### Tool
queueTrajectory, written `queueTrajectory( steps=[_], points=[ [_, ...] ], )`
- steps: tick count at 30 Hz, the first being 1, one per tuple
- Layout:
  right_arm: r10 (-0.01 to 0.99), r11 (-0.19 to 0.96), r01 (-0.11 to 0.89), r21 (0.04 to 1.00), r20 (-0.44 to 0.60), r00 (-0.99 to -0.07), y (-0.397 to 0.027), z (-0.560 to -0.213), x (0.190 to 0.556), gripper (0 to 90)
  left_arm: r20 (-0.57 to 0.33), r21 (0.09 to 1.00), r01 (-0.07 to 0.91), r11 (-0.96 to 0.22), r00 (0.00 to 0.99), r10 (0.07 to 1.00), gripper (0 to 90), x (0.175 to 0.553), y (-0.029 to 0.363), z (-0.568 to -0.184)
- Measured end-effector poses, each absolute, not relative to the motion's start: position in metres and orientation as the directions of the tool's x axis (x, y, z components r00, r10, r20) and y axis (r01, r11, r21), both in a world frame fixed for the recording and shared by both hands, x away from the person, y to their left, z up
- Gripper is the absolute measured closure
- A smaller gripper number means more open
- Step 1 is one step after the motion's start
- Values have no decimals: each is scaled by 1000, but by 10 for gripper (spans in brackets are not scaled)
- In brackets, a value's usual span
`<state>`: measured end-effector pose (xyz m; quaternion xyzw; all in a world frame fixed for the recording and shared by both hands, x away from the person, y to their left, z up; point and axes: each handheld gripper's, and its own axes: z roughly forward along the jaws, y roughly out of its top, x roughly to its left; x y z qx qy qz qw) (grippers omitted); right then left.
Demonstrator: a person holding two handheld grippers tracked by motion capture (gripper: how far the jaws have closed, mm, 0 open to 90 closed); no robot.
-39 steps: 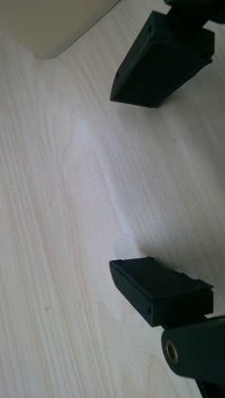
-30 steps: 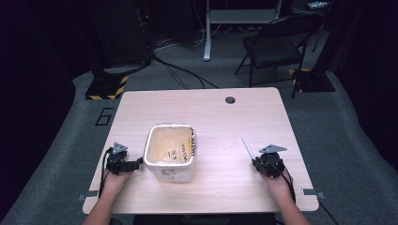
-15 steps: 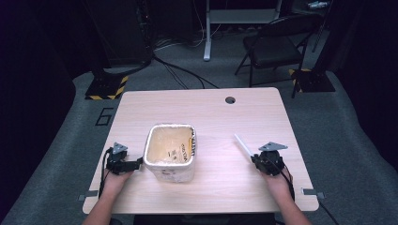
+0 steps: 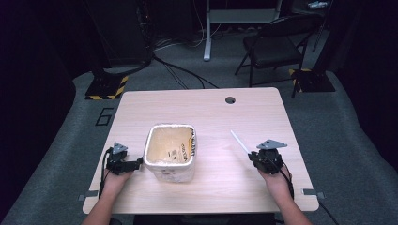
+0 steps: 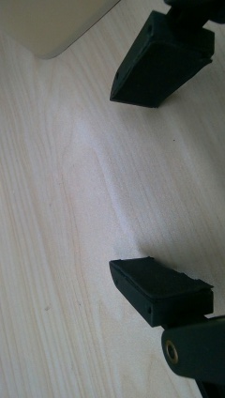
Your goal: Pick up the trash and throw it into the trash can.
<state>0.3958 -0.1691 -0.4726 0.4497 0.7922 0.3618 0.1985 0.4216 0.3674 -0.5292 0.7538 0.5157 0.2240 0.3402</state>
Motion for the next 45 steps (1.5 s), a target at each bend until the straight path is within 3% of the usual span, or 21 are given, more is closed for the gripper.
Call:
queueTrajectory(
  steps=[45],
  points=[
    [724, 358, 404, 842, 23, -689, -113, -384, 390, 789, -15, 744, 625, -238, 372, 928, 160, 422, 367, -529]
  ],
)
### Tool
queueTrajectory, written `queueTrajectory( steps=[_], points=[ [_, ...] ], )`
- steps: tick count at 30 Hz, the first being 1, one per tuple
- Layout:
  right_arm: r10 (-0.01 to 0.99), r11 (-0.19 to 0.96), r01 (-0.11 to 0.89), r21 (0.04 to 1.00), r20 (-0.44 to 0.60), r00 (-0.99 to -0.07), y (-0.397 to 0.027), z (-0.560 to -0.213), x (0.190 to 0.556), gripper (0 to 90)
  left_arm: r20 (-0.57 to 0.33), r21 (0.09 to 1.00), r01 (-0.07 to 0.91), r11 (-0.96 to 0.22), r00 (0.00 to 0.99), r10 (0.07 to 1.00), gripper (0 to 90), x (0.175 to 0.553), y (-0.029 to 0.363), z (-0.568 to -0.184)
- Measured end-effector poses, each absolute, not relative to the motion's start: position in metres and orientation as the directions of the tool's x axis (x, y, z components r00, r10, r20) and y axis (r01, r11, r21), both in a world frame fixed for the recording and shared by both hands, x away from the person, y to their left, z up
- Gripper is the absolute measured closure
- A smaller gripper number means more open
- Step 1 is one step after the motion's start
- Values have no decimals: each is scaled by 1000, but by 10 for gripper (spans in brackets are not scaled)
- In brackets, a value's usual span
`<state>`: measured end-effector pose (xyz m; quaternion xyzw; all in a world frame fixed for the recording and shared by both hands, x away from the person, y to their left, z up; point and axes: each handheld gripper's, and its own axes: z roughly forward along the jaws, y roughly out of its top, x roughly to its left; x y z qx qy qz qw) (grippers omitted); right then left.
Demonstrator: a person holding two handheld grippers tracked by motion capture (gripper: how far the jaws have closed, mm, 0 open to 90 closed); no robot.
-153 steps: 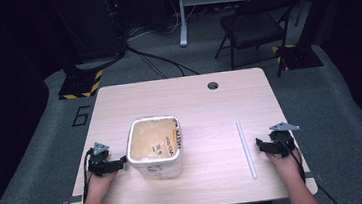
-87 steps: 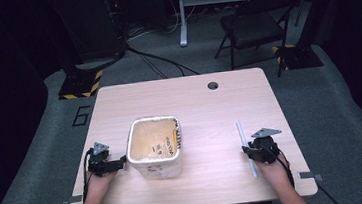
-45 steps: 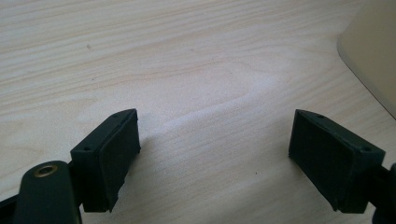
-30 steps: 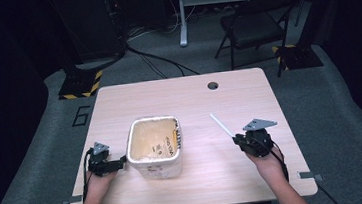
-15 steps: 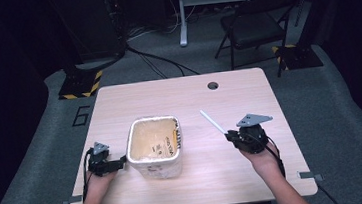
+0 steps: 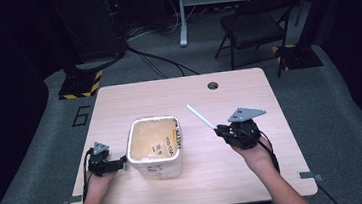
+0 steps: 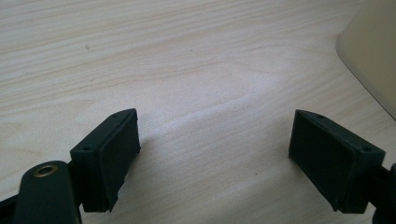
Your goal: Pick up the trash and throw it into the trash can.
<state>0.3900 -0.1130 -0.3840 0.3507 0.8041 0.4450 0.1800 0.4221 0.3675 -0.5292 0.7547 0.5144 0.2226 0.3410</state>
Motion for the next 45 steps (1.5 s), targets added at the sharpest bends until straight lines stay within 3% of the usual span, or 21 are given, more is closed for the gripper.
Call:
queueTrajectory(
  steps=[45],
  points=[
    [568, 410, 309, 858, 25, -822, -19, -367, 416, 790, -15, 744, 625, -238, 372, 928, 161, 422, 368, -529]
  ],
)
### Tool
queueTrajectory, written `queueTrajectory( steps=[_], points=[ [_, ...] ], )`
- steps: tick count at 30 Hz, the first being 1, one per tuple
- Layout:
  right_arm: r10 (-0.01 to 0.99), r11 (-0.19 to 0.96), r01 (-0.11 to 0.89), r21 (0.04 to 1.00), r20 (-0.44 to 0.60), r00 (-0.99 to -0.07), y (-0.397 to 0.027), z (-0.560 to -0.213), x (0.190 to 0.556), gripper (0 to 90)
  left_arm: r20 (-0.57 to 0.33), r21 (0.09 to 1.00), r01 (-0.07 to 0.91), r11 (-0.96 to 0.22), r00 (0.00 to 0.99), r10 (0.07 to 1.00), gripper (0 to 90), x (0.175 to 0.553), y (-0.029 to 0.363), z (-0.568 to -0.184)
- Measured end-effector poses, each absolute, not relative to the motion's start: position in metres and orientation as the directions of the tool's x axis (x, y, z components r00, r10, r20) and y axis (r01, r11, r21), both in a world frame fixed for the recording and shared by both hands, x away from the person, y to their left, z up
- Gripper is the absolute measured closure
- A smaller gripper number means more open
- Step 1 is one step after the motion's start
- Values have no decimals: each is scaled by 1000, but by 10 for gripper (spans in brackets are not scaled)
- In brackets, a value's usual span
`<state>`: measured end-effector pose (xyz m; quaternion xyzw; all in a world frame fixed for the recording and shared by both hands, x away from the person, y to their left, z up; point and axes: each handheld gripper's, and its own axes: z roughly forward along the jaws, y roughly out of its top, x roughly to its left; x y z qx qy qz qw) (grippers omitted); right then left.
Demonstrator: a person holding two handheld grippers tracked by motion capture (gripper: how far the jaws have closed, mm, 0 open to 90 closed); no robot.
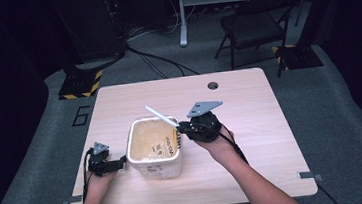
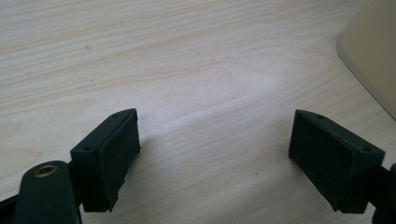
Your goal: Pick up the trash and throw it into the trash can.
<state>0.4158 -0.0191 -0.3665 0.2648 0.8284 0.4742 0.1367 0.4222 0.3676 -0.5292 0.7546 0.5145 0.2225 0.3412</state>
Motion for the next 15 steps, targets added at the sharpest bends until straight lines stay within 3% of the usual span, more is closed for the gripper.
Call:
queueTrajectory(
  steps=[15],
  points=[
    [553, 416, 302, 857, 25, -832, 3, -368, 423, 789, -14, 744, 624, -239, 373, 928, 161, 422, 368, -529]
  ],
)
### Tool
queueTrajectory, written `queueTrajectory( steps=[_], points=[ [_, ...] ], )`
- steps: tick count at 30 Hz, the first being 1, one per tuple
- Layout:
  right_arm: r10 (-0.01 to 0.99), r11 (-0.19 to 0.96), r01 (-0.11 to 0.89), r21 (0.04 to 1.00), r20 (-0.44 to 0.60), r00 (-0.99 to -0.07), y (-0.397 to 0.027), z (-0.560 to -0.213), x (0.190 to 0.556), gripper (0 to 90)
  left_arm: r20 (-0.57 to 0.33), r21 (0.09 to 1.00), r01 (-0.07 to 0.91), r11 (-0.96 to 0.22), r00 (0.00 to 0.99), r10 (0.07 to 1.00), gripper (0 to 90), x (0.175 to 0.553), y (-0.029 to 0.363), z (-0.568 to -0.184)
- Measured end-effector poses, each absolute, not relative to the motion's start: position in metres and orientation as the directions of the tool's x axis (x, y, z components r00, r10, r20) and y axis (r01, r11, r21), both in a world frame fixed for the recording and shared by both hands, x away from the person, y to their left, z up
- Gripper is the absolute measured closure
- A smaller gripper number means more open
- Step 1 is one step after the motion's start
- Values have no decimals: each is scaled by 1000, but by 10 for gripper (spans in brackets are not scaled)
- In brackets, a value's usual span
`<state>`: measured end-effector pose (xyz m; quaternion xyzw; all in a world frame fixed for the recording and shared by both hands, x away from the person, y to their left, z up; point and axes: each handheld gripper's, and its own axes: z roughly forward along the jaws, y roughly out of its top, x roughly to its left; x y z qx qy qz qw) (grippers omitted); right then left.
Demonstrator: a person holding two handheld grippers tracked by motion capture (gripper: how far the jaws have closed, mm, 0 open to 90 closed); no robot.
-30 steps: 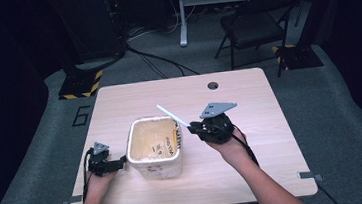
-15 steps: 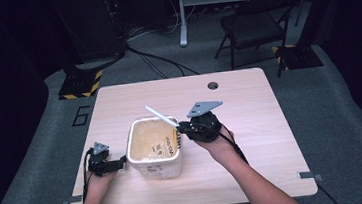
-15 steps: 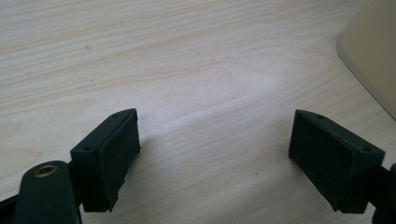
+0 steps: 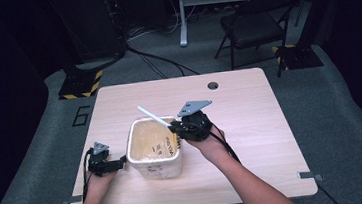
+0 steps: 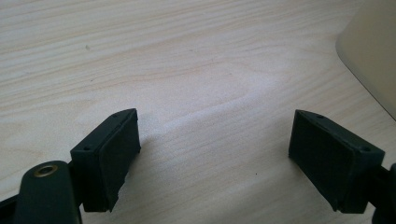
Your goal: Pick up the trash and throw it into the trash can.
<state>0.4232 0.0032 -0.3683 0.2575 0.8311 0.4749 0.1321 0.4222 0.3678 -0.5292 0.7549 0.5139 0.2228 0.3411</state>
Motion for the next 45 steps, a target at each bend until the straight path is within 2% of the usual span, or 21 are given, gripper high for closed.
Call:
queueTrajectory(
  steps=[45],
  points=[
    [543, 406, 304, 862, 40, -839, 61, -377, 447, 789, -15, 745, 623, -238, 373, 928, 163, 422, 368, -529]
  ],
)
